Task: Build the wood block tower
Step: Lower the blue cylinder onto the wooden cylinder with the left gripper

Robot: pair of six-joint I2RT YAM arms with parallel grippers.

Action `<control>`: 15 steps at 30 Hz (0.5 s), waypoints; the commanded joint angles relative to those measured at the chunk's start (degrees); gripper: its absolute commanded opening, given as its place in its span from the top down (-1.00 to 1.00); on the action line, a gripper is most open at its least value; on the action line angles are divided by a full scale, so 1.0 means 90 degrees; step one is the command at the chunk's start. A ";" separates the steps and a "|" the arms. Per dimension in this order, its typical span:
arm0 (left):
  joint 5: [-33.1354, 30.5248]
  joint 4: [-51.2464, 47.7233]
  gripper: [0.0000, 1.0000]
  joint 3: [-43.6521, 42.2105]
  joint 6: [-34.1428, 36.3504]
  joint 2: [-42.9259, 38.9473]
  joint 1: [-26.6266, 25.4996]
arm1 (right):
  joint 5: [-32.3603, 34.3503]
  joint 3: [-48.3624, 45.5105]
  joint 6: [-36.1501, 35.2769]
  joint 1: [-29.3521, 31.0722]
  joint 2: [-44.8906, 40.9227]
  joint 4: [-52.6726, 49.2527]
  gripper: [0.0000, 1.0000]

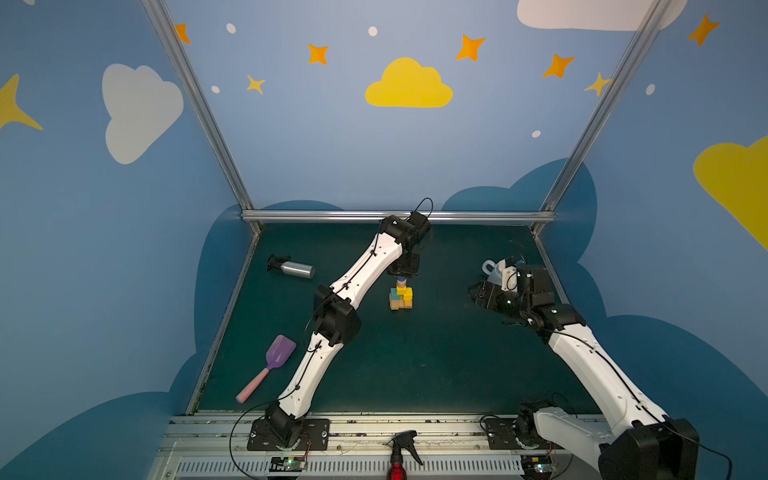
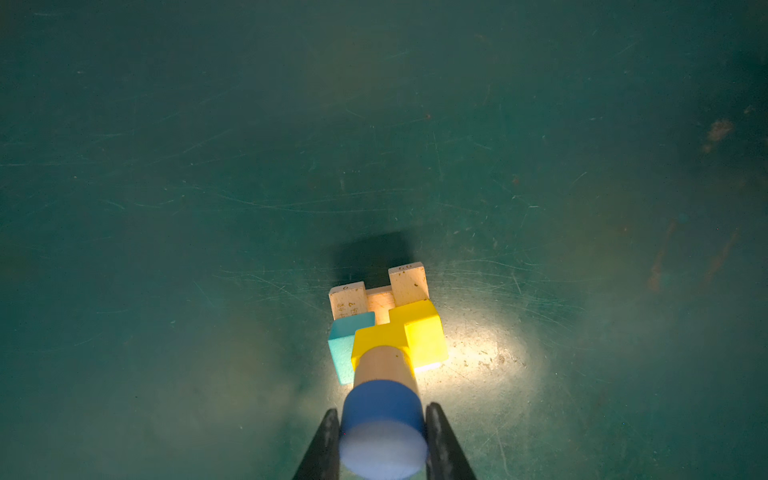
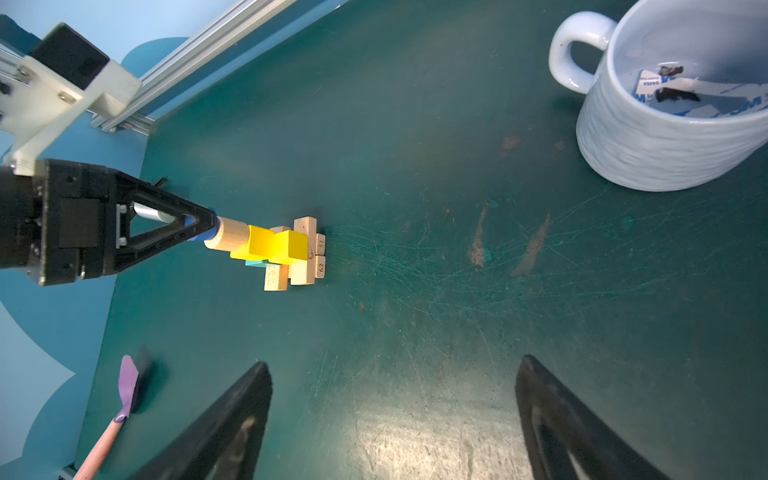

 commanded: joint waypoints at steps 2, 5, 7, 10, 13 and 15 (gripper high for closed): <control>-0.0093 -0.0138 0.50 0.0035 0.0063 0.0084 -0.0020 | -0.0017 -0.0106 0.0004 -0.0042 -0.0026 0.0027 -0.79; -0.0065 -0.0133 0.48 0.0035 0.0063 0.0084 -0.0011 | -0.0008 -0.0114 0.0010 -0.0045 -0.0056 0.0014 -0.80; -0.0064 -0.0123 0.47 0.0035 0.0052 0.0085 -0.0015 | 0.0004 -0.0126 -0.0006 -0.0051 -0.0076 0.0014 -0.79; -0.0035 -0.0113 0.45 0.0035 0.0044 0.0095 -0.0014 | 0.0014 -0.0125 -0.0008 -0.0069 -0.0102 0.0004 -0.79; -0.0015 -0.0113 0.42 0.0038 0.0049 0.0094 -0.0015 | -0.0005 -0.0135 -0.0005 -0.0080 -0.0093 0.0006 -0.79; -0.0023 -0.0105 0.40 0.0041 0.0044 0.0094 -0.0015 | -0.0015 -0.0133 0.0000 -0.0090 -0.0078 0.0005 -0.79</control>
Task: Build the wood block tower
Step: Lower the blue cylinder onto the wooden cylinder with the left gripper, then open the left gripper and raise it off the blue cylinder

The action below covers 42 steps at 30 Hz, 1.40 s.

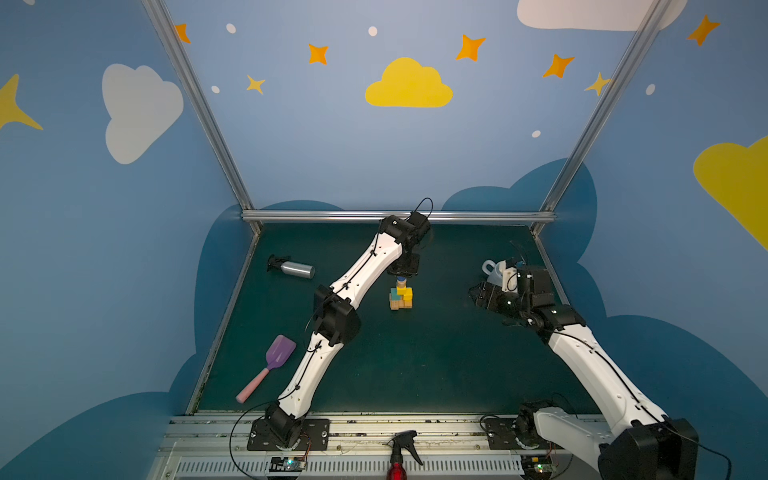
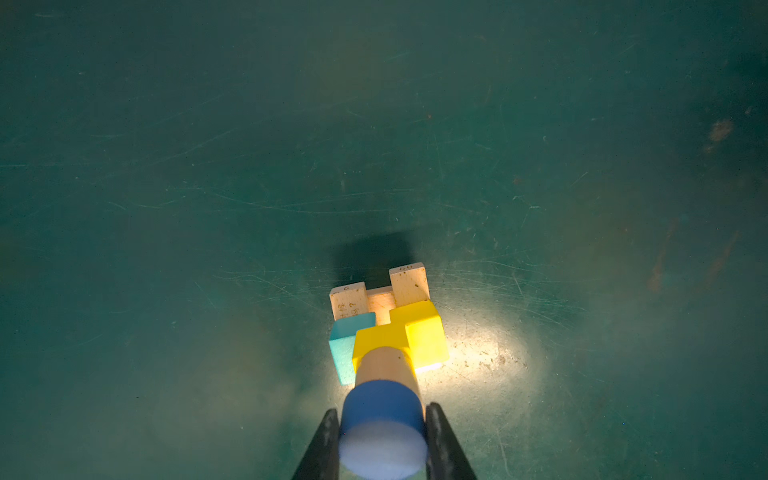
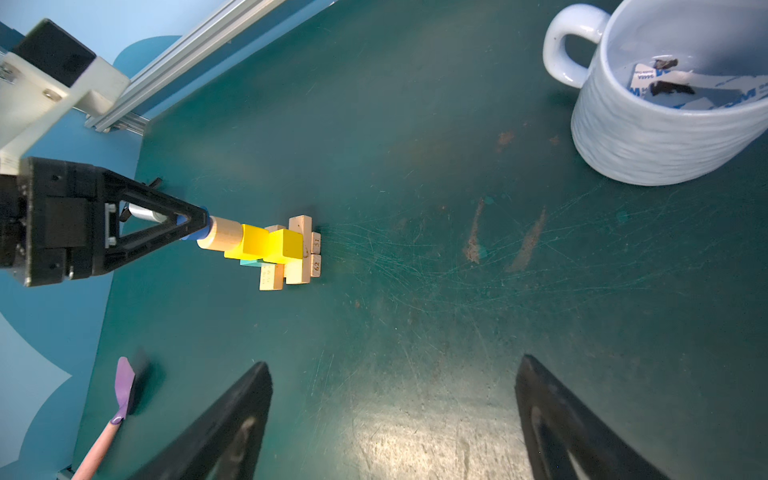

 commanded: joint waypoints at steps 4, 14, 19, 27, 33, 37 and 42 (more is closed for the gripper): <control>0.0002 -0.0098 0.37 0.0041 0.0048 0.0093 -0.0016 | -0.0028 -0.0080 0.0011 -0.0050 -0.0072 0.0017 -0.79; 0.0036 -0.0104 0.33 0.0043 0.0055 0.0112 -0.0015 | -0.0038 -0.0096 0.0016 -0.0067 -0.0073 0.0024 -0.80; 0.0006 -0.0096 0.28 0.0037 0.0036 0.0123 -0.0015 | -0.0045 -0.0110 0.0022 -0.0076 -0.0058 0.0025 -0.79; 0.0031 -0.0039 0.24 0.0042 -0.0013 0.0142 -0.0013 | -0.0066 -0.0107 0.0021 -0.0089 -0.0033 0.0035 -0.80; 0.0070 -0.0042 -0.17 0.0035 -0.0050 0.0104 -0.0018 | -0.0067 -0.0136 0.0030 -0.0094 -0.0100 0.0009 -0.79; 0.0079 -0.0008 -0.44 0.0036 -0.0052 0.0012 -0.0015 | -0.0038 -0.0134 0.0031 -0.0099 -0.0165 -0.0014 -0.79; 0.0201 0.0065 -1.00 0.0043 -0.0016 -0.0201 -0.0016 | -0.0001 -0.0134 0.0023 -0.0102 -0.0143 -0.0003 -0.80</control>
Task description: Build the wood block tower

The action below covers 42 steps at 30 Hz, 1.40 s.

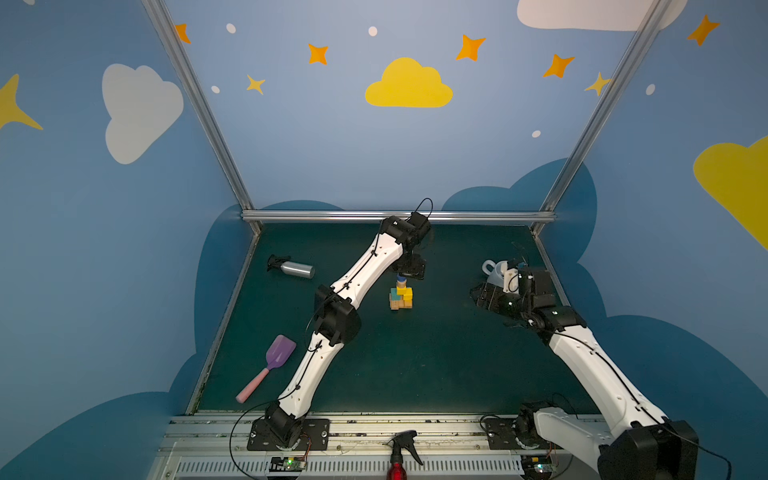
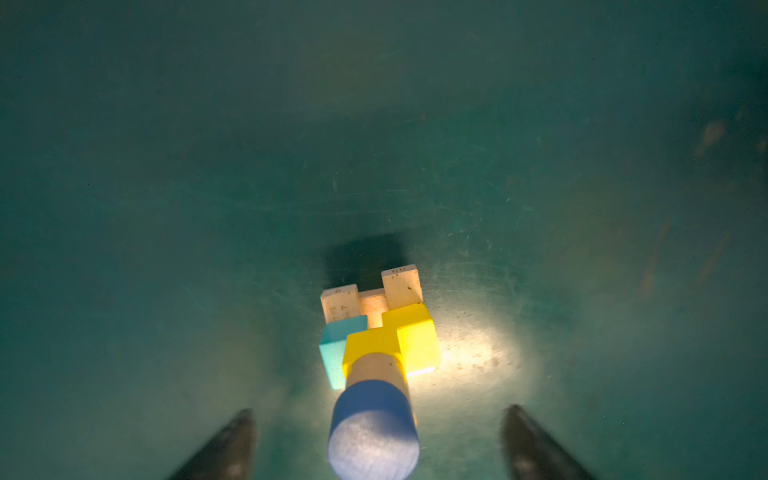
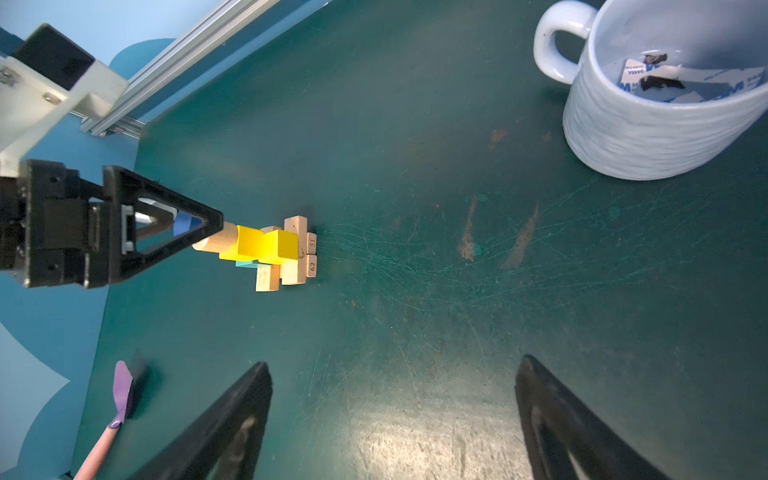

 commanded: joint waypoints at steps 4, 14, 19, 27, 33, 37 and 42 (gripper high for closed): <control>0.0105 -0.0012 -1.00 0.0037 0.0073 -0.0536 -0.0005 | 0.0072 0.0024 -0.0047 -0.0043 -0.0007 -0.0080 -0.80; -0.0800 0.0163 -1.00 -0.0998 0.0043 -0.2303 -0.0011 | 0.0790 0.0206 -0.0330 -0.0114 -0.0409 -0.0511 -0.83; -0.1535 0.1361 -1.00 -0.3005 0.0109 -0.3920 0.0008 | 0.1459 0.0095 -0.0336 -0.0245 -0.0731 -0.0506 -0.87; -0.1012 0.4862 -1.00 -0.7073 -0.0169 -0.6856 0.0923 | 0.1450 0.0288 -0.0857 -0.0560 -0.0358 -0.0535 -0.88; -0.1813 0.6049 -1.00 -0.8955 0.0574 -0.8164 0.1315 | 0.2124 -0.0844 -0.1284 -0.0626 -0.0832 0.0965 -0.88; -0.2052 0.6614 -1.00 -1.0224 0.0580 -0.8772 0.1750 | 0.2556 -0.1782 -0.1927 -0.0668 -0.1247 0.2191 -0.88; -0.2911 0.7941 -1.00 -1.1839 0.0788 -0.9239 0.2042 | 0.2879 -0.2761 -0.2366 -0.0697 -0.1014 0.3913 -0.88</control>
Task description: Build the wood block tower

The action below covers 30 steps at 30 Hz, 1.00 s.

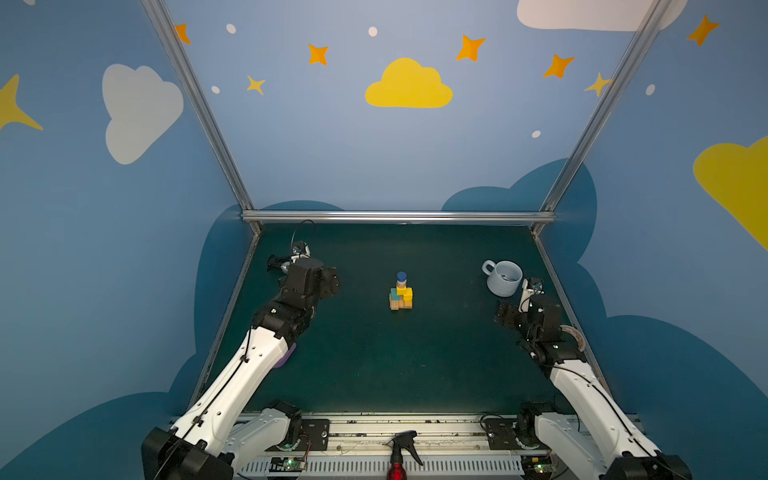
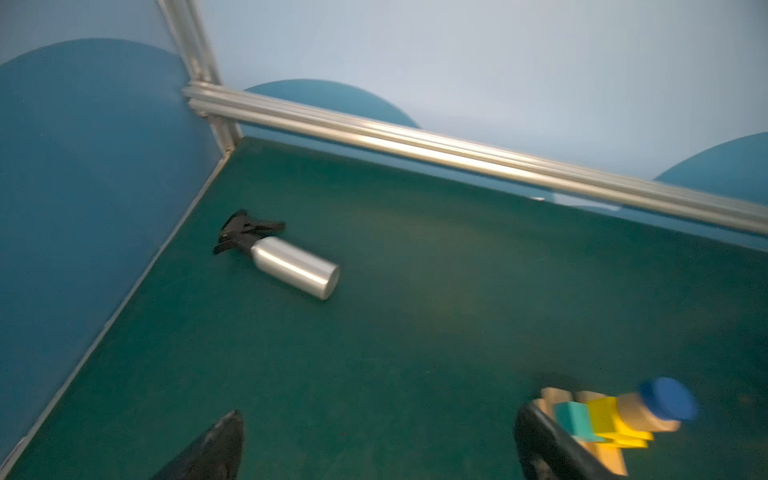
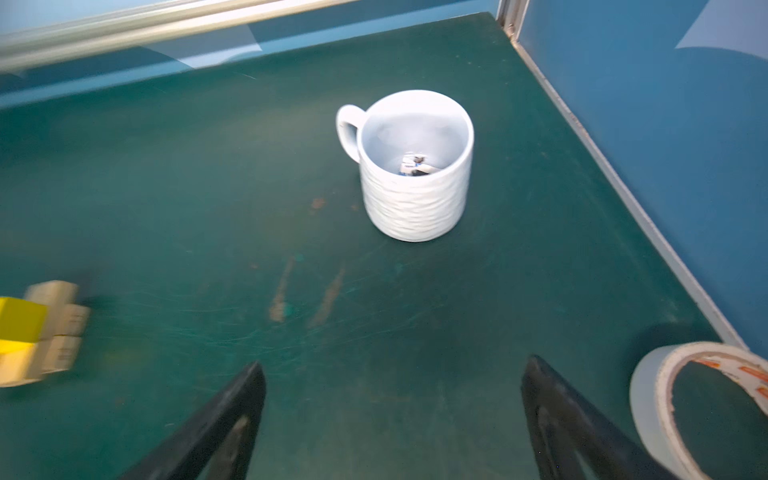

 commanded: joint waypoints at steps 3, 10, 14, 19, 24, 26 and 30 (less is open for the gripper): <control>-0.0973 0.1957 -1.00 -0.1461 0.0590 -0.0217 0.0262 | 0.0479 -0.0353 -0.0590 -0.0044 0.0969 0.2025 -0.88; -0.0952 0.4391 -0.99 -0.3312 0.1180 -0.0115 0.0820 | 0.0657 -0.0076 -0.0934 -0.0053 0.2749 0.3407 -0.87; -0.0293 0.4958 -0.99 -0.3806 0.1095 0.0062 0.1352 | 0.0212 0.0149 -0.0944 -0.0093 0.3164 0.3679 -0.87; 0.0574 0.5244 -0.99 -0.3820 0.1161 0.0349 0.1888 | -0.0371 -0.0213 -0.1015 -0.0086 0.3813 0.5206 -0.87; 0.0959 0.5672 -0.99 -0.3636 0.1336 0.0899 0.2029 | -0.0644 -0.0354 -0.1110 -0.0083 0.3856 0.5440 -0.87; 0.1095 0.5934 -0.99 -0.3510 0.1432 0.1231 0.2078 | -0.0649 -0.0370 -0.1085 -0.0098 0.4035 0.5635 -0.87; 0.1465 0.6018 -0.99 -0.3151 0.1564 0.1791 0.2150 | -0.0679 -0.0354 -0.1059 -0.0138 0.4042 0.5607 -0.87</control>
